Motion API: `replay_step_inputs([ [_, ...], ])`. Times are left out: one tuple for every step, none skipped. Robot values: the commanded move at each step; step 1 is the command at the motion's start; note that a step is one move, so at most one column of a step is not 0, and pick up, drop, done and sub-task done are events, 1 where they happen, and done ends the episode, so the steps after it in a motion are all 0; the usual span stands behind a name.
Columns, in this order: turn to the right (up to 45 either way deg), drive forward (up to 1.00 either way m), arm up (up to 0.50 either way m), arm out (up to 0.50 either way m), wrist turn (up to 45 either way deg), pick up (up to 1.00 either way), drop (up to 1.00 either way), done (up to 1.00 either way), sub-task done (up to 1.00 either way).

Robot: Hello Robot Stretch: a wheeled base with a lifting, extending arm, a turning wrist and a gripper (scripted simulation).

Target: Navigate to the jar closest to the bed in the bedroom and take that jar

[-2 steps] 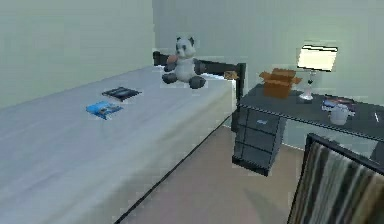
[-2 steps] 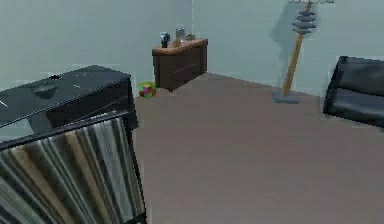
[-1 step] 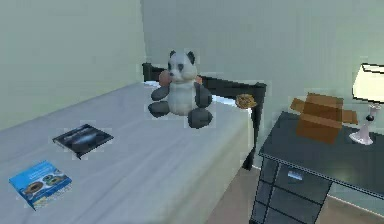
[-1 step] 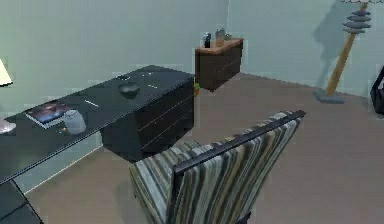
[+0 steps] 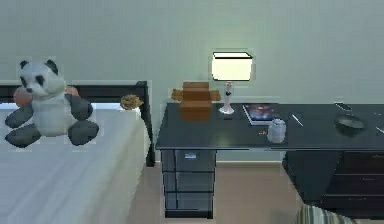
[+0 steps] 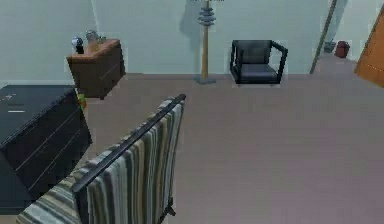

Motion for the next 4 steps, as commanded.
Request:
replay_step_inputs([
  [0.0, 0.05, 0.00, 0.00, 0.0, 0.00, 0.00, 0.00, 0.00],
  [-45.0, 0.00, 0.00, 0.00, 0.0, 0.00, 0.00, 0.00, 0.00],
  [-18.0, 0.00, 0.00, 0.00, 0.0, 0.00, 0.00, 0.00, 0.00],
  [45.0, 0.00, 0.00, 0.00, 0.0, 0.00, 0.00, 0.00, 0.00],
])
